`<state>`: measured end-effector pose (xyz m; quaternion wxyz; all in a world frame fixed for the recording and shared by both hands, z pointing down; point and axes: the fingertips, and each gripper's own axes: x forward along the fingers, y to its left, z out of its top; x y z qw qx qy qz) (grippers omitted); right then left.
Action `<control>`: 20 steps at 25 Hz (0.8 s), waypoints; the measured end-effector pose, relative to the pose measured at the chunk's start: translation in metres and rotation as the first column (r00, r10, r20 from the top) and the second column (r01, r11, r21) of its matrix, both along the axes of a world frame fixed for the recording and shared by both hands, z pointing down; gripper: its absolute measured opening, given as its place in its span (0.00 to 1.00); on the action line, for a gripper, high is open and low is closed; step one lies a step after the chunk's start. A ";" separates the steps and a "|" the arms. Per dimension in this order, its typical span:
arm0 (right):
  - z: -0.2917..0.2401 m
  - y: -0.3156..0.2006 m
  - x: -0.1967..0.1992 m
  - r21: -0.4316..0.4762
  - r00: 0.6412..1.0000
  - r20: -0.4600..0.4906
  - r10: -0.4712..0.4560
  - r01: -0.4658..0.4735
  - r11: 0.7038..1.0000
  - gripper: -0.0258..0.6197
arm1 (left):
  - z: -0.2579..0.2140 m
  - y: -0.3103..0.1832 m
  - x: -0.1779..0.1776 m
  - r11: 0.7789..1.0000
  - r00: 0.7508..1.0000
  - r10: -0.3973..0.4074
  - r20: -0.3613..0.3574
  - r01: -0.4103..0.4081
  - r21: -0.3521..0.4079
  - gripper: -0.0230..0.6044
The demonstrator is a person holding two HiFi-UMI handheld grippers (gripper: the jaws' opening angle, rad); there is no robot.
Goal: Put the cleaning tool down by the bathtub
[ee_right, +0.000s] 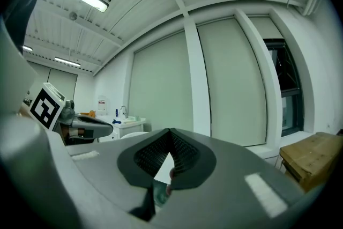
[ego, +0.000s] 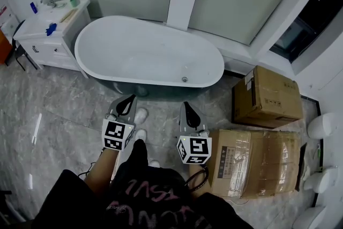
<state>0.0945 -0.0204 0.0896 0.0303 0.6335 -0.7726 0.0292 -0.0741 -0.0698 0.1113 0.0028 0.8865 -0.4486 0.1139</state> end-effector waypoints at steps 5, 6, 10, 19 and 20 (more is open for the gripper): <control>0.001 0.005 -0.006 0.003 1.000 -0.007 -0.002 0.002 1.000 0.06 | 0.000 0.007 -0.011 1.000 1.000 -0.021 -0.003 0.021 0.007 0.04; 0.001 0.006 -0.006 0.002 1.000 -0.006 -0.002 0.002 1.000 0.06 | 0.000 0.009 -0.013 1.000 1.000 -0.027 -0.004 0.027 0.005 0.04; 0.004 0.007 -0.010 -0.002 1.000 -0.001 -0.010 0.010 1.000 0.06 | 0.001 0.011 -0.022 0.999 0.999 -0.052 -0.005 0.052 0.006 0.04; 0.006 0.010 -0.009 -0.007 1.000 0.005 -0.007 0.007 1.000 0.06 | -0.002 0.015 -0.021 0.998 0.999 -0.053 -0.008 0.053 0.013 0.04; 0.006 0.010 -0.007 -0.007 1.000 0.006 -0.006 0.006 1.000 0.06 | -0.003 0.015 -0.020 0.998 0.998 -0.054 -0.011 0.054 0.016 0.04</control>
